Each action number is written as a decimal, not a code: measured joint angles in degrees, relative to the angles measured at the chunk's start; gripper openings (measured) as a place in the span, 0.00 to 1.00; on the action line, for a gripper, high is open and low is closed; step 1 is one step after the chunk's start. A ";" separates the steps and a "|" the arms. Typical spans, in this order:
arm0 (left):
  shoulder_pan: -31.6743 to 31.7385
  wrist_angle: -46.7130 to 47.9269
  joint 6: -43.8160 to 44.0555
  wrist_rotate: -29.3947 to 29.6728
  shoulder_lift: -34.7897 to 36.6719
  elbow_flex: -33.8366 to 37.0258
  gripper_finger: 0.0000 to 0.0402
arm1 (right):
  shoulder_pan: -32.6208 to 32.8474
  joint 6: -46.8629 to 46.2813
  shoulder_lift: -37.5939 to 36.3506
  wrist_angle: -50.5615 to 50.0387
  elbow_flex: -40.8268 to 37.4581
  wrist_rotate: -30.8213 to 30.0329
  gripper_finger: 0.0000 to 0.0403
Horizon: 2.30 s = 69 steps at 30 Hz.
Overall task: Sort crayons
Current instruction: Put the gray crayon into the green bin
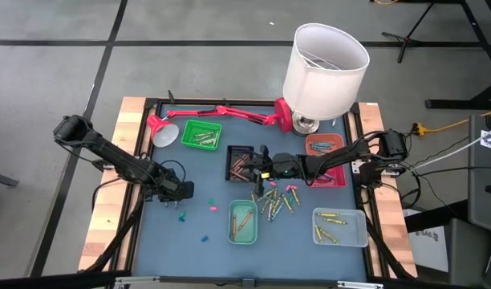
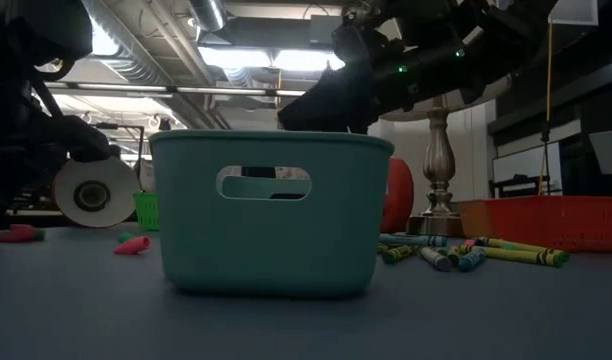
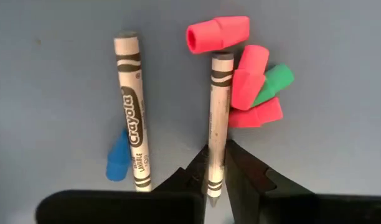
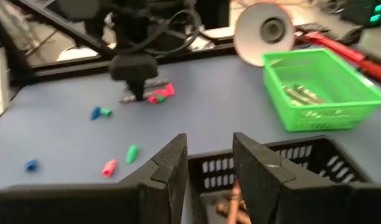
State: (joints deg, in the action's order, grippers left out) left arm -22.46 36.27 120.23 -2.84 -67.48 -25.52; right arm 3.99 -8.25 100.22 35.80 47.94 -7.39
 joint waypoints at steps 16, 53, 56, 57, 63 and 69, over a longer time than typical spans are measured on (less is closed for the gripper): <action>0.02 0.02 -10.37 -1.13 0.61 0.07 0.02 | 0.07 0.07 -14.81 -21.29 0.00 3.58 0.31; 17.12 -42.88 -71.38 27.91 9.25 0.07 0.02 | 0.17 -12.60 -19.58 -53.45 0.00 11.12 0.31; 22.66 -42.86 -77.14 27.99 9.25 0.07 0.02 | 0.17 -13.14 -19.06 -52.19 0.00 11.13 0.31; 24.43 -42.86 -79.08 27.99 9.25 0.07 0.02 | 0.17 -13.16 -18.99 -52.36 -0.01 11.14 0.31; 34.08 -42.82 -88.79 27.97 9.25 0.07 0.02 | 1.32 -15.54 -17.72 -49.16 -0.03 11.46 0.31; 41.29 -42.14 -94.22 27.92 9.25 0.07 0.02 | 6.02 -15.69 -16.36 -46.74 -0.05 9.85 0.31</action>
State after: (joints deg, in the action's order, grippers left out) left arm 18.83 -5.86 26.01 25.08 -58.24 -25.45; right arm 10.00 -23.94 83.86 -10.93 47.89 2.45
